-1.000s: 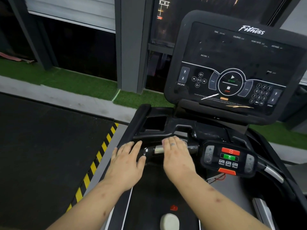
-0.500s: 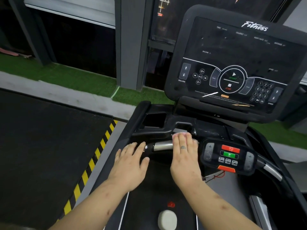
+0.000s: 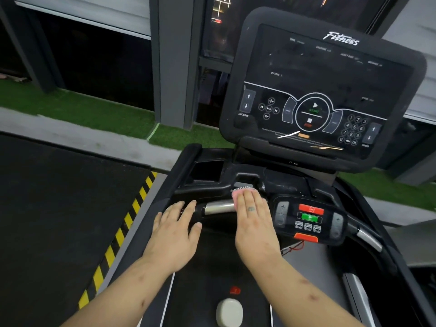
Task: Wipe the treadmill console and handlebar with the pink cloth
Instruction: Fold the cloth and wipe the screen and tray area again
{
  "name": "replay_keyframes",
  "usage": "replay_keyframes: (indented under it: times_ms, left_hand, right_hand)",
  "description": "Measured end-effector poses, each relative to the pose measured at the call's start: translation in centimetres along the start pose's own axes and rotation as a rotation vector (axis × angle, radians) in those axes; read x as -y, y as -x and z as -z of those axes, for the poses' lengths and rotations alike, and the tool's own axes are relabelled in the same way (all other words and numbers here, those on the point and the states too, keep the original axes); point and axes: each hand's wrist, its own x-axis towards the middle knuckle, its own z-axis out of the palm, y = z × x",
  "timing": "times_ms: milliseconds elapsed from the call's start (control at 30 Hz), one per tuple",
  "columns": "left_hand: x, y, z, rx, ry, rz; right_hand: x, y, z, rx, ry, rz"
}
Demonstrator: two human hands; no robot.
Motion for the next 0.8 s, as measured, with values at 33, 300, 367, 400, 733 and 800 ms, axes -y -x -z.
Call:
replay_keyframes:
  times_ms: [33,300,367,400,733,800]
  left_hand:
    - [0.2,0.1,0.0,0.003,-0.003,0.005]
    - [0.9,0.4,-0.3,0.024,-0.008,0.026]
    - [0.9,0.3,-0.2,0.02,0.002,0.028]
    - [0.9,0.3,0.0,0.015,0.011,0.029]
    - [0.4,0.4,0.6,0.024,0.047,0.018]
    - [0.7,0.5,0.6,0.022,0.053,0.019]
  right_hand:
    - [0.5,-0.1,-0.2,-0.002,0.006,-0.011]
    - [2.9,-1.5,1.4,0.186,0.122,0.111]
    - [2.1,-1.8,1.9,0.186,0.166,0.098]
    - [1.7,-2.1,2.2,0.19,0.186,0.084]
    - [0.5,-2.3,4.6,0.288,0.401,-0.042]
    - [0.4,-1.5,4.4,0.284,0.423,-0.039]
